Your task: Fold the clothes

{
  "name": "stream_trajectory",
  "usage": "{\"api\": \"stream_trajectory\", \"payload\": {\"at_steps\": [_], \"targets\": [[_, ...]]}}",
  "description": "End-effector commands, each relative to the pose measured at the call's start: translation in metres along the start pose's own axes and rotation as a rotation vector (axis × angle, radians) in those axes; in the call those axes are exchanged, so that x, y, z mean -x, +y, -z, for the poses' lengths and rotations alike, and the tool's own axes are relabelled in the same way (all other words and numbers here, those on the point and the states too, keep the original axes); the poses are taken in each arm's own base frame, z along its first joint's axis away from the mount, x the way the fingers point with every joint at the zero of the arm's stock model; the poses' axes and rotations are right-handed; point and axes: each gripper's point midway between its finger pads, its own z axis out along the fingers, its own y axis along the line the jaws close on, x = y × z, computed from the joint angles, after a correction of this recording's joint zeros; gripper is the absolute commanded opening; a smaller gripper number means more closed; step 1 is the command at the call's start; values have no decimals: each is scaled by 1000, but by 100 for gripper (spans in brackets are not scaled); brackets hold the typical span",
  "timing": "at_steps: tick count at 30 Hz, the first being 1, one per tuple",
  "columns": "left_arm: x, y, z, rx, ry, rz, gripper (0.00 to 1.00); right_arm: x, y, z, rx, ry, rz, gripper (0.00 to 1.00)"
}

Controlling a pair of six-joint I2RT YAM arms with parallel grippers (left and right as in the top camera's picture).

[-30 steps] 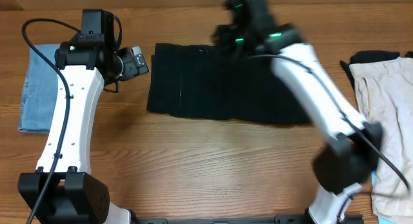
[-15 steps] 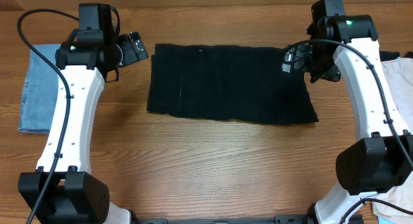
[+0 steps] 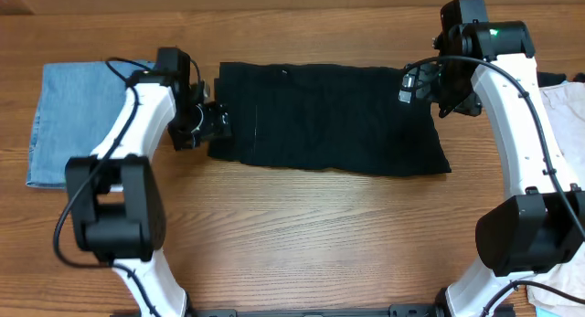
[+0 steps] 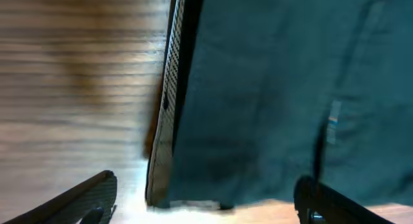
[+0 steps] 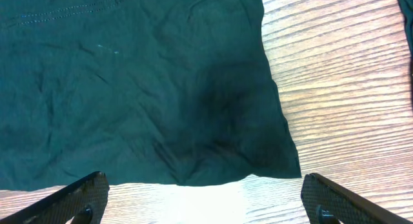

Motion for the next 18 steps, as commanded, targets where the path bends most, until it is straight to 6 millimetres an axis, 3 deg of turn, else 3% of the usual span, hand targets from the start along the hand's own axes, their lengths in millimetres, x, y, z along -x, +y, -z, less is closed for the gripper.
{"api": "stream_trajectory", "payload": {"at_steps": [1, 2, 6, 8, 13, 18], "targets": [[-10, 0, -36, -54, 97, -35, 95, 3, -1, 2, -2, -16, -4, 100], [-12, 2, -43, -49, 115, -32, 100, 6, -1, 2, 1, -30, -4, 100], [-18, 9, -62, -41, 163, -20, 99, 13, 1, 3, 9, -58, -4, 100], [-21, 9, -68, -38, 179, -22, 96, 13, 1, 3, 9, -59, -4, 100], [-25, 1, -74, -35, 192, -44, 77, 14, 2, 3, 10, -61, -4, 100], [-28, -7, -77, -33, 197, -69, 73, 14, 2, 3, 10, -61, -4, 100]]}}
